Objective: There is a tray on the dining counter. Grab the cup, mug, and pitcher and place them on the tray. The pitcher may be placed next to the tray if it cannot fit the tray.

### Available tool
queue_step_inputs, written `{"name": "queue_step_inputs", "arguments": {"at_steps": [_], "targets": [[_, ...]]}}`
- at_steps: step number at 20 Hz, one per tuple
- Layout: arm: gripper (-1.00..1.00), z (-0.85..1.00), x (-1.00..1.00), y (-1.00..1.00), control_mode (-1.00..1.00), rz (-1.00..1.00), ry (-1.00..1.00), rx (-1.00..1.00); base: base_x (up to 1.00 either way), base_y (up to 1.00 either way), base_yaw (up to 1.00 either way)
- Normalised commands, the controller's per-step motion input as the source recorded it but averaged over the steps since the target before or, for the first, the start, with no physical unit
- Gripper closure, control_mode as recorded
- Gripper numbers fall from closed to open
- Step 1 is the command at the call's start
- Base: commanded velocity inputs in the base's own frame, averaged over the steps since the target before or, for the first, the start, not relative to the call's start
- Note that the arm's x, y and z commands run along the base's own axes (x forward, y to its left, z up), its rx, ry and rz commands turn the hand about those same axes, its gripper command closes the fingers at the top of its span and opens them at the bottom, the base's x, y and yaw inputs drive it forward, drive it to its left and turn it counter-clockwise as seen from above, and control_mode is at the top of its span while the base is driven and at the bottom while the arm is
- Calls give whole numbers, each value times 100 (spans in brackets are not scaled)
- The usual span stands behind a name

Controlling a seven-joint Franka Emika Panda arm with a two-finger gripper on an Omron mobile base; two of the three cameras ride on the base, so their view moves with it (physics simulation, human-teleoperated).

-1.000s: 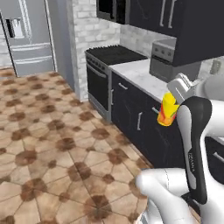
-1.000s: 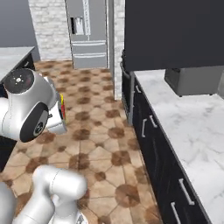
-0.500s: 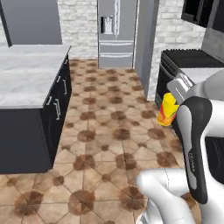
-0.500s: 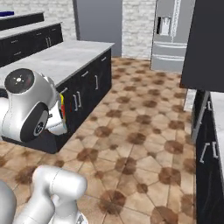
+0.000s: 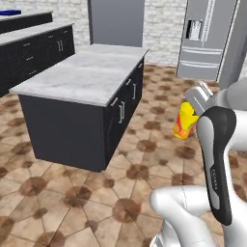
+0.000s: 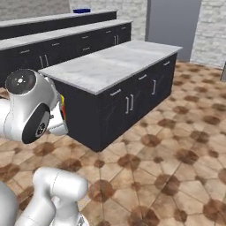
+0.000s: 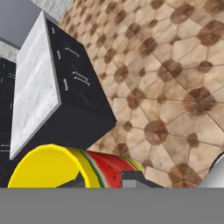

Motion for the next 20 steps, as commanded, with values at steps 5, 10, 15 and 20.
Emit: {"name": "queue_step_inputs", "arguments": {"at_steps": [5,10,15,20], "targets": [[100,0,0,0,100,0,0,0,100,55,23],[100,0,0,0,100,0,0,0,100,85,20],[100,0,0,0,100,0,0,0,100,100,15],[100,0,0,0,100,0,0,0,100,100,5]]}}
